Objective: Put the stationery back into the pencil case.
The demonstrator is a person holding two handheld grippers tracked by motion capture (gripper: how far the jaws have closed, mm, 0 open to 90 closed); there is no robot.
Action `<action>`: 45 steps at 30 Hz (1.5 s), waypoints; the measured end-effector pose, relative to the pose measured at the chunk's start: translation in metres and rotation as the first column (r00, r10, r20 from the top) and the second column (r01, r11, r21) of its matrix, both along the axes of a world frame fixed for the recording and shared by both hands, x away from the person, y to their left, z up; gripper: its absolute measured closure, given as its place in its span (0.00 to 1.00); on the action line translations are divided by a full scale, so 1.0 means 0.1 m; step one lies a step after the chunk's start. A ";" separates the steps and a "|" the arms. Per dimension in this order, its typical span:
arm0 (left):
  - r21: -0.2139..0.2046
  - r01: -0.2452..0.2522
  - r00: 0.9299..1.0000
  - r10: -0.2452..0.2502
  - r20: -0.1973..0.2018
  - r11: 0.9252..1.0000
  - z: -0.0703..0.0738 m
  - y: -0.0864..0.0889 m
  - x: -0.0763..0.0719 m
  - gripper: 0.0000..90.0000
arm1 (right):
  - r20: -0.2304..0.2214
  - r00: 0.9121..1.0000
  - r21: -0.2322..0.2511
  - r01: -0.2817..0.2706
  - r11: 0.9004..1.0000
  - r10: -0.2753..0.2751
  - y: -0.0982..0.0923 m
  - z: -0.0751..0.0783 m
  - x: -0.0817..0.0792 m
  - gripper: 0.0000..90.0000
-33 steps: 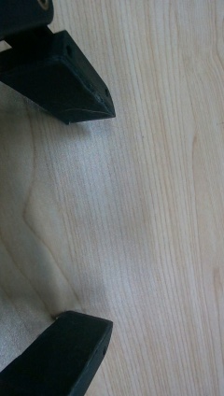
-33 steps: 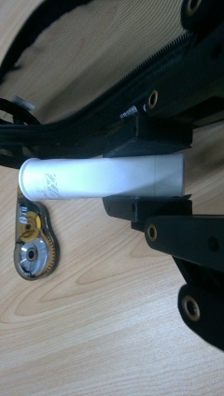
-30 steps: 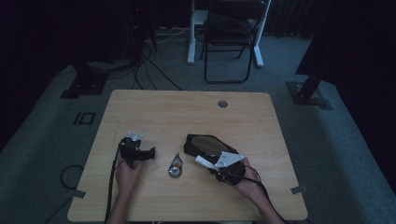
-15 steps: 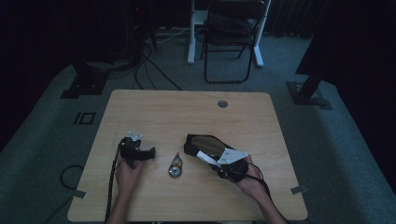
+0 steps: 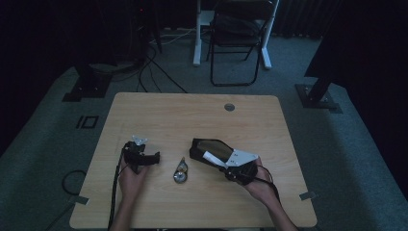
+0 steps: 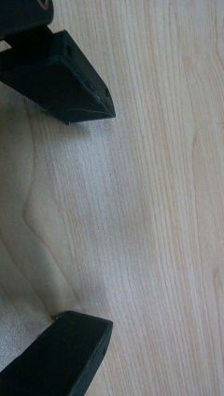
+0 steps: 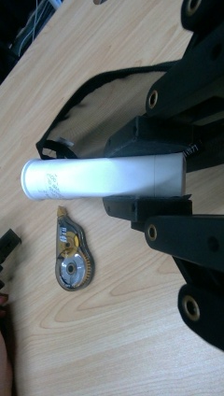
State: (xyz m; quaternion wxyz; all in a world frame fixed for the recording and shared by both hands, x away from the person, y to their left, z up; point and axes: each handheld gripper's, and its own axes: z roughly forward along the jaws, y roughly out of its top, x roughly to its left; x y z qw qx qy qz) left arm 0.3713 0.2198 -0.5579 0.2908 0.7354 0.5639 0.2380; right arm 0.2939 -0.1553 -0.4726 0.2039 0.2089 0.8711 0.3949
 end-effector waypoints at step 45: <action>0.000 0.000 1.000 0.000 0.000 1.000 0.00 0.00 0.00 0.03 | 0.025 0.998 0.005 0.056 0.998 -0.057 -0.11 0.10 0.28 0.79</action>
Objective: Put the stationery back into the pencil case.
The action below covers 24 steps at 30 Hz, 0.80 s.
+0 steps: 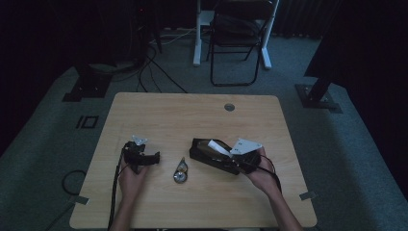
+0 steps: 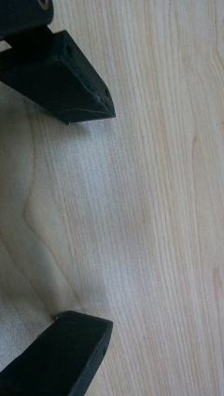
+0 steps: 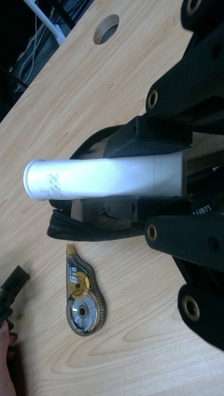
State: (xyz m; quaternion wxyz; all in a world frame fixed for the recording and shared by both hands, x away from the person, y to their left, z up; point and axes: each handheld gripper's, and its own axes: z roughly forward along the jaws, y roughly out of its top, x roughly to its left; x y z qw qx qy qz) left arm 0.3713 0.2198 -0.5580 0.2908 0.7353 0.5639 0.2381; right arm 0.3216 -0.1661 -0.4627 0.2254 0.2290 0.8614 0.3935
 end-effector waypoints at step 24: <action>0.000 0.000 1.000 0.000 0.000 1.000 0.00 0.00 0.00 0.03 | -0.018 1.000 0.006 0.015 1.000 -0.015 -0.03 -0.06 0.15 0.79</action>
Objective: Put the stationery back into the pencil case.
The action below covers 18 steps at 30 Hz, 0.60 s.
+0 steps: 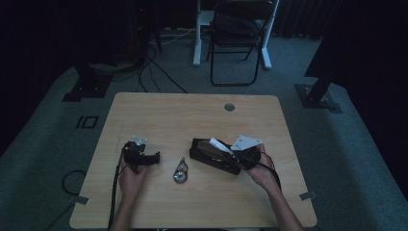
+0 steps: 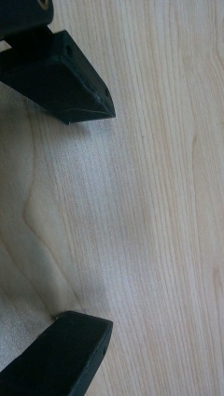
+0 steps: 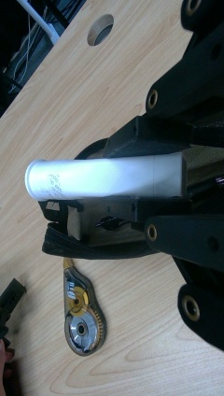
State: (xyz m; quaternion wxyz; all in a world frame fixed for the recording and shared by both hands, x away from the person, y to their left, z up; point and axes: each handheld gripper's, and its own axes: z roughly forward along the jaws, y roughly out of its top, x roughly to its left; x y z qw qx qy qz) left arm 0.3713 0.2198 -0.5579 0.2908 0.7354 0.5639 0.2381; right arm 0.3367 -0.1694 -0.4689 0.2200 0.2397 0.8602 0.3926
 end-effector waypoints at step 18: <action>0.000 0.000 1.000 0.000 0.000 1.000 0.00 0.00 0.00 0.03 | -0.017 1.000 -0.012 -0.002 1.000 0.001 0.01 -0.06 0.07 0.79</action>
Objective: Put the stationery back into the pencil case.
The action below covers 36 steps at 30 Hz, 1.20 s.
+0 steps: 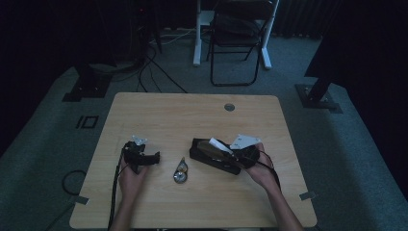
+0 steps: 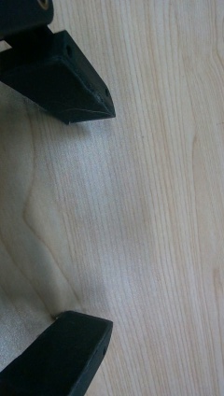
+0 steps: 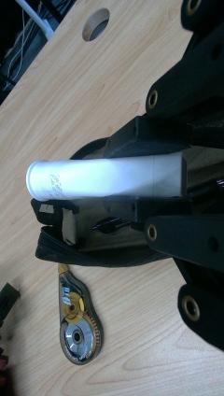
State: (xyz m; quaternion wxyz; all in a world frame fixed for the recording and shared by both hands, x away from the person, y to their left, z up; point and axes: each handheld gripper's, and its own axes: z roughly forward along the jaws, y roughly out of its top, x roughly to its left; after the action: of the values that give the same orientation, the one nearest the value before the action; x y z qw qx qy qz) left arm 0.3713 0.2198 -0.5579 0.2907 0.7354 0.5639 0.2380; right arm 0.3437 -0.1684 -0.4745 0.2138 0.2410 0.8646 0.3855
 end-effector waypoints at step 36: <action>0.000 0.000 1.000 0.000 0.000 1.000 0.00 0.00 0.00 0.03 | -0.045 0.999 -0.038 -0.010 0.999 0.009 0.08 -0.14 0.08 0.79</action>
State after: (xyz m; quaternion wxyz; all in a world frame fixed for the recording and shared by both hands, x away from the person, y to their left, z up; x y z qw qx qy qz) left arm 0.3713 0.2198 -0.5579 0.2908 0.7354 0.5639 0.2381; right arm 0.3521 -0.1606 -0.4881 0.1969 0.2415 0.8775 0.3646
